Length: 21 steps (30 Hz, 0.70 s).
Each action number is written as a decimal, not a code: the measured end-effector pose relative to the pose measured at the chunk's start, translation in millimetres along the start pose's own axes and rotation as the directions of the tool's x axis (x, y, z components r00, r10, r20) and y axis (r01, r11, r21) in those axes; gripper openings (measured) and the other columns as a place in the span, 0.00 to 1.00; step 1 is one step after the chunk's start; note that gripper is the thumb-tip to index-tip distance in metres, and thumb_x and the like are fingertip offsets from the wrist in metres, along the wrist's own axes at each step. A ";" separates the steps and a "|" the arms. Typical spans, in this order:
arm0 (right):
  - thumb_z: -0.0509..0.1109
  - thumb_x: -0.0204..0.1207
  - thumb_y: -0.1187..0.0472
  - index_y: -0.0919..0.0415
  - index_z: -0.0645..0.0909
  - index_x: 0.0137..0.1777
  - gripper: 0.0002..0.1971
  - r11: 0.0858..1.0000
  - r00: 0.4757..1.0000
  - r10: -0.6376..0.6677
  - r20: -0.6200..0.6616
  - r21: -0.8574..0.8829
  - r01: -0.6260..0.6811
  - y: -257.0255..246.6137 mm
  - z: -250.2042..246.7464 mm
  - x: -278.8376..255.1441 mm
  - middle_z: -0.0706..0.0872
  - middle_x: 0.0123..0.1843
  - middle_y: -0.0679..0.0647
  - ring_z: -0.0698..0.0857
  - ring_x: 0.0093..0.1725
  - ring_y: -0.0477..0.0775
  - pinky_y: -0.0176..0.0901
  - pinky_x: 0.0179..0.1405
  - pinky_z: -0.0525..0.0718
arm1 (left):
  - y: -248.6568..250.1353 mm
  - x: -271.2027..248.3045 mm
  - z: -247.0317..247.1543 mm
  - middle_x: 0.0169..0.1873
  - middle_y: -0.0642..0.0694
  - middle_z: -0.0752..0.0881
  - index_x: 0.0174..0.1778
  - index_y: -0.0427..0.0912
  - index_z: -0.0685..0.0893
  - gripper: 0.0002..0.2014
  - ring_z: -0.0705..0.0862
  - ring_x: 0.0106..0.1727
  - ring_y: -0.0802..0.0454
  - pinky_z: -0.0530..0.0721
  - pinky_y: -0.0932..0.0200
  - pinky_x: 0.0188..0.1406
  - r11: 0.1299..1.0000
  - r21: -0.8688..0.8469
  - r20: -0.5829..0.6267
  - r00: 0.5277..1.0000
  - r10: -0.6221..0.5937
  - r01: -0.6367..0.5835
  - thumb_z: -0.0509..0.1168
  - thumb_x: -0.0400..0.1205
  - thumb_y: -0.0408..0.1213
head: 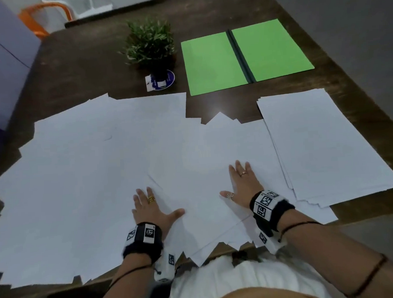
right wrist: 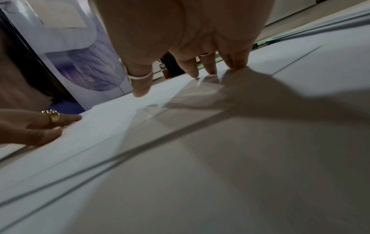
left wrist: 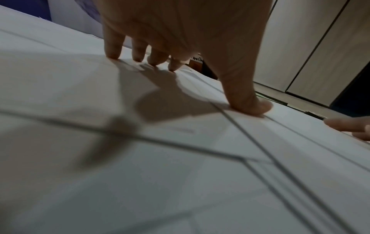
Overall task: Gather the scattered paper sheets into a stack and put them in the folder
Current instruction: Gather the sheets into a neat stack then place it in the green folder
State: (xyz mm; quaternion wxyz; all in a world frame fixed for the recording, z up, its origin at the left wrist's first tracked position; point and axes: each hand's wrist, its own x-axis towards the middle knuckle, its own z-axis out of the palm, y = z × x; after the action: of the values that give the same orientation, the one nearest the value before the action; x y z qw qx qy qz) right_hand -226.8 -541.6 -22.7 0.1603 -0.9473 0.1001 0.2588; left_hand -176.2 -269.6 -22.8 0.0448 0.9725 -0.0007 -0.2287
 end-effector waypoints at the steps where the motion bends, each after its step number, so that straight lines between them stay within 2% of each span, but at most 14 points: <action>1: 0.55 0.74 0.30 0.61 0.35 0.83 0.50 1.000 1.000 0.005 -0.002 -0.009 -0.005 -2.8 1.9 0.0 0.35 0.84 0.62 0.34 0.81 0.68 0.55 0.81 0.36 | -1.3 1.0 -1.6 0.81 0.39 0.34 0.82 0.41 0.34 0.65 0.39 0.83 0.40 0.50 0.41 0.81 1.000 -0.013 0.010 1.000 0.008 -0.008 0.59 0.62 0.79; 5: 0.61 0.69 0.27 0.59 0.31 0.81 0.57 1.000 1.000 -0.006 -0.007 -0.006 0.006 -19.2 4.3 -2.4 0.35 0.83 0.62 0.33 0.81 0.67 0.53 0.79 0.33 | -15.3 5.2 -8.9 0.82 0.40 0.35 0.82 0.38 0.37 0.60 0.39 0.83 0.41 0.45 0.49 0.82 0.996 -0.069 0.052 0.996 0.068 -0.064 0.62 0.70 0.71; 8: 0.63 0.69 0.28 0.58 0.31 0.82 0.57 1.000 1.000 -0.011 0.006 0.006 0.011 -41.6 6.3 -3.6 0.35 0.84 0.62 0.33 0.81 0.66 0.53 0.79 0.33 | -31.0 6.8 -16.8 0.82 0.43 0.37 0.82 0.38 0.40 0.57 0.43 0.83 0.43 0.54 0.52 0.80 0.991 -0.056 0.078 0.989 0.125 -0.121 0.66 0.72 0.66; 11: 0.61 0.69 0.28 0.57 0.31 0.82 0.56 0.999 1.000 0.011 0.028 -0.035 -0.010 -64.2 10.8 -2.0 0.34 0.83 0.62 0.33 0.81 0.68 0.54 0.80 0.35 | -48.2 10.8 -25.6 0.83 0.45 0.41 0.82 0.37 0.52 0.50 0.49 0.82 0.44 0.60 0.54 0.78 0.974 -0.017 0.103 0.969 0.225 -0.224 0.66 0.73 0.63; 14: 0.59 0.71 0.28 0.56 0.31 0.82 0.54 0.994 0.996 0.074 0.042 -0.084 -0.071 -82.3 13.0 1.8 0.34 0.83 0.64 0.35 0.81 0.71 0.56 0.82 0.39 | -54.1 14.6 -35.0 0.83 0.44 0.44 0.83 0.41 0.53 0.39 0.48 0.82 0.43 0.56 0.50 0.79 0.962 -0.075 0.144 0.952 0.270 -0.261 0.55 0.81 0.61; 16: 0.57 0.72 0.28 0.55 0.32 0.82 0.52 0.990 0.993 0.116 0.036 -0.088 -0.112 -91.7 12.3 5.0 0.35 0.83 0.65 0.38 0.81 0.72 0.56 0.82 0.42 | -46.6 13.6 -37.2 0.83 0.42 0.46 0.82 0.44 0.54 0.30 0.46 0.83 0.42 0.53 0.46 0.81 0.959 -0.115 0.162 0.948 0.274 -0.257 0.36 0.86 0.55; 17: 0.57 0.72 0.28 0.55 0.33 0.82 0.51 0.989 0.991 0.130 0.027 -0.077 -0.127 -95.6 11.6 6.1 0.36 0.83 0.65 0.39 0.81 0.72 0.57 0.81 0.45 | -42.1 13.1 -36.5 0.83 0.41 0.45 0.82 0.44 0.54 0.29 0.44 0.83 0.41 0.50 0.44 0.81 0.956 -0.105 0.159 0.944 0.289 -0.275 0.31 0.86 0.51; 18: 0.56 0.73 0.29 0.54 0.34 0.82 0.50 0.990 0.991 0.135 0.015 -0.052 -0.134 -99.1 10.8 6.5 0.38 0.84 0.63 0.42 0.82 0.71 0.57 0.81 0.48 | -37.2 12.5 -34.9 0.83 0.42 0.44 0.82 0.44 0.52 0.29 0.42 0.83 0.42 0.49 0.43 0.81 0.952 -0.126 0.163 0.941 0.298 -0.280 0.31 0.87 0.51; 19: 0.56 0.74 0.30 0.53 0.34 0.83 0.48 0.991 0.991 0.134 0.003 -0.018 -0.133 -101.9 9.8 6.6 0.40 0.84 0.62 0.44 0.82 0.70 0.57 0.80 0.52 | -33.1 11.9 -32.4 0.83 0.44 0.43 0.83 0.44 0.48 0.30 0.40 0.83 0.44 0.47 0.42 0.80 0.950 -0.160 0.169 0.941 0.294 -0.269 0.35 0.86 0.55; 21: 0.57 0.76 0.33 0.52 0.35 0.83 0.46 0.991 0.992 0.125 -0.012 0.055 -0.125 -105.0 9.0 5.9 0.44 0.85 0.59 0.48 0.83 0.66 0.57 0.79 0.55 | -25.8 10.1 -27.4 0.83 0.47 0.42 0.83 0.44 0.42 0.39 0.37 0.83 0.46 0.41 0.40 0.79 0.948 -0.165 0.188 0.934 0.302 -0.273 0.43 0.82 0.64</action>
State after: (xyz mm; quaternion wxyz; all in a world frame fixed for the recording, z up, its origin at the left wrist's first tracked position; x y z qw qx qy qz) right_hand -197.2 -441.6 -6.7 0.1687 -0.9364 0.1675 0.2581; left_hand -155.4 -241.7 -5.1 0.1436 0.9267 -0.1324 -0.3211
